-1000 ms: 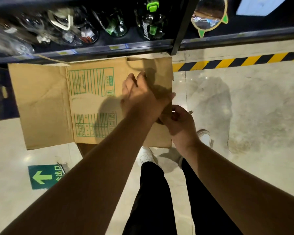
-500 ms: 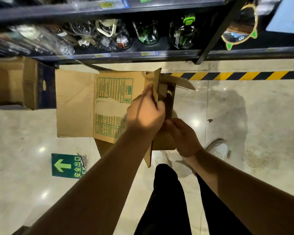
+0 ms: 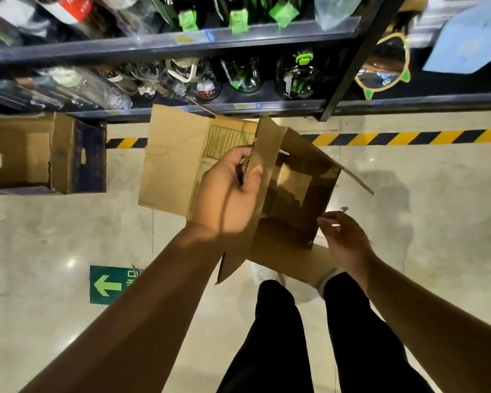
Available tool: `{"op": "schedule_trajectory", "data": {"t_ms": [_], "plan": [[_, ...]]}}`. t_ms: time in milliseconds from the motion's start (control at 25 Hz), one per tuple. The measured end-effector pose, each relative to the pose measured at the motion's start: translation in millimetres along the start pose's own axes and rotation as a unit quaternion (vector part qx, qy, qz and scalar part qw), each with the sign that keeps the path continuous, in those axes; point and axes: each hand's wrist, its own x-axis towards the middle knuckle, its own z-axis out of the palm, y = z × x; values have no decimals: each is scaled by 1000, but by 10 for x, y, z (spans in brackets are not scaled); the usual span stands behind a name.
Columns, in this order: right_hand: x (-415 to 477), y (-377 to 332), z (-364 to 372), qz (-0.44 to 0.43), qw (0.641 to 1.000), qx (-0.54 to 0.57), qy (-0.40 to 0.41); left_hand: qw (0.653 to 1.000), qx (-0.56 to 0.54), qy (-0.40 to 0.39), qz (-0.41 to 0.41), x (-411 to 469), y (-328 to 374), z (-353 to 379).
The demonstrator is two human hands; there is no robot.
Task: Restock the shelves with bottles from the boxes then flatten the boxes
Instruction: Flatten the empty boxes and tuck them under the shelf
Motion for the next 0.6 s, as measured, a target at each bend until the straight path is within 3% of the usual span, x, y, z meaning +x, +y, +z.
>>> {"op": "schedule_trajectory", "data": {"t_ms": [240,440,600], "plan": [[11,119,-531,99,991,51,70,994,-106,-23,-18,-8,181,-143],[151,288,-515,129,990,-42,39,992,-64,10,-104,115,-177,-61],[348,477,-586,172,983,-38,53,992,-16,70,-105,125,-377,168]]}}
